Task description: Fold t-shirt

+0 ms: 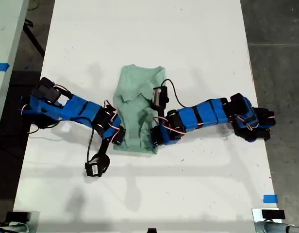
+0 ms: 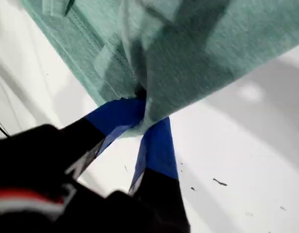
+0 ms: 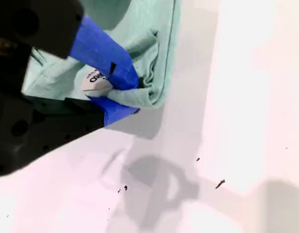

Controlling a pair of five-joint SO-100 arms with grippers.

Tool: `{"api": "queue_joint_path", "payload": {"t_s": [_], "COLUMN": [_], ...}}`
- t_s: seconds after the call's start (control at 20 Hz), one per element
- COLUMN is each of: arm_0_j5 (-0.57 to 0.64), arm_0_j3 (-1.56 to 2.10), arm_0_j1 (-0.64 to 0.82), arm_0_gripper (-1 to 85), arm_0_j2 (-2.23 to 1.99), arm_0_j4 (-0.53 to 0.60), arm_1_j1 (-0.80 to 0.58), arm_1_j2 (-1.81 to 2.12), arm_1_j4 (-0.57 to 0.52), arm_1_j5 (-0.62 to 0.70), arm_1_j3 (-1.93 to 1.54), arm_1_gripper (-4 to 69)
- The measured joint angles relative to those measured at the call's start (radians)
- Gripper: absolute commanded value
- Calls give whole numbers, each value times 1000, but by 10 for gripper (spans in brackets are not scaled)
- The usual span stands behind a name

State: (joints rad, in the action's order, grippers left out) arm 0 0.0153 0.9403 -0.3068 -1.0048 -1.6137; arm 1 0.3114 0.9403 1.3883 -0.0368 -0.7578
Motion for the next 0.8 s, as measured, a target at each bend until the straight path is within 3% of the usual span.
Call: {"api": "queue_joint_path", "payload": {"t_s": [0.4, 0.6, 0.8], "arm_0_j5": [-8, 72, 215], "arm_0_j3": [-15, -12, -9], "arm_0_j1": [55, 215, 448], "arm_0_gripper": [0, 0, 0], "arm_0_j2": [-129, -210, -186], "arm_0_j4": [-64, -115, -115], "arm_1_j1": [-83, -222, -410], "arm_1_j2": [95, 179, 199], "arm_1_j4": [29, 77, 52], "arm_1_j5": [29, 110, 252], "arm_1_j3": [-15, -48, -127], "arm_1_gripper": [-12, -12, -12]}}
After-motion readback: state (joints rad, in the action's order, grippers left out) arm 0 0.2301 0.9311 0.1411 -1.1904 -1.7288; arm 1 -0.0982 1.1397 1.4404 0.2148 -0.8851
